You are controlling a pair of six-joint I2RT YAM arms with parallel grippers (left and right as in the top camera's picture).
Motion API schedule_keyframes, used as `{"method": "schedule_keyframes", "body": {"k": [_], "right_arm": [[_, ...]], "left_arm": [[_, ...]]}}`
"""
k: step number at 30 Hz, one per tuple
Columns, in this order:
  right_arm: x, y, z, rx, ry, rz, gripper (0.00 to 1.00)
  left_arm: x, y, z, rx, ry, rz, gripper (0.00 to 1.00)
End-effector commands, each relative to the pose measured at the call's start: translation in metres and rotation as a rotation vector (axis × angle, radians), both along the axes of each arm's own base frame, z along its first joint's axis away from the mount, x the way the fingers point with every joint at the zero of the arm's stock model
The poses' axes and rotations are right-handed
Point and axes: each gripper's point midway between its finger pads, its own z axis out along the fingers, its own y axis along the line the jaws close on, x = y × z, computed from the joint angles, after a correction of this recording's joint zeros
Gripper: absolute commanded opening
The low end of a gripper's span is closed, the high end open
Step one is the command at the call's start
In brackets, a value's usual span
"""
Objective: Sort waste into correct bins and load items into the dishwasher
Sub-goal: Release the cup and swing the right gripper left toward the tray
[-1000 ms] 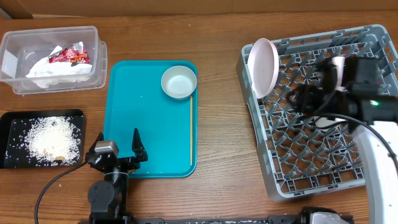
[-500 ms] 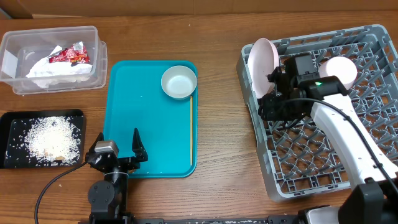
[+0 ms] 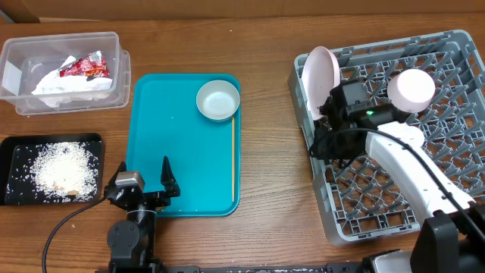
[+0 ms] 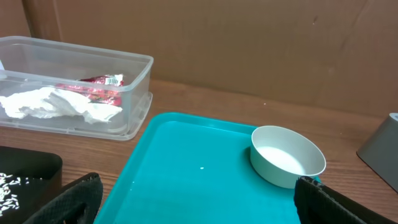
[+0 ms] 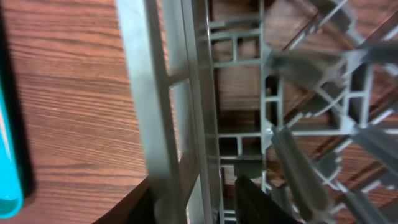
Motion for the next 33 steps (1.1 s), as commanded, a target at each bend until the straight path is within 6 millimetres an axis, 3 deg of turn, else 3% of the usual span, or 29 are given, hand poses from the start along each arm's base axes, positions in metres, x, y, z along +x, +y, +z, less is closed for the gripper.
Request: {"method": "schedule_keyframes", "body": {"k": [1, 9, 14, 22, 33], "right_arm": [[-0.006, -0.008, -0.011, -0.038, 0.018, -0.032, 0.38], [-0.001, -0.005, -0.011, -0.019, 0.006, -0.081, 0.22], [0.011, -0.002, -0.008, 0.005, -0.036, -0.133, 0.07], [0.031, 0.003, -0.003, 0.040, -0.109, -0.177, 0.07], [0.034, 0.011, -0.001, 0.070, -0.122, -0.151, 0.07]], "left_arm": [[0.000, 0.001, 0.001, 0.023, -0.006, 0.007, 1.00], [0.000, 0.001, 0.001, 0.023, -0.006, 0.007, 1.00], [0.000, 0.001, 0.001, 0.023, -0.006, 0.007, 1.00], [0.000, 0.001, 0.001, 0.023, -0.006, 0.007, 1.00], [0.000, 0.001, 0.001, 0.023, -0.006, 0.007, 1.00]]}}
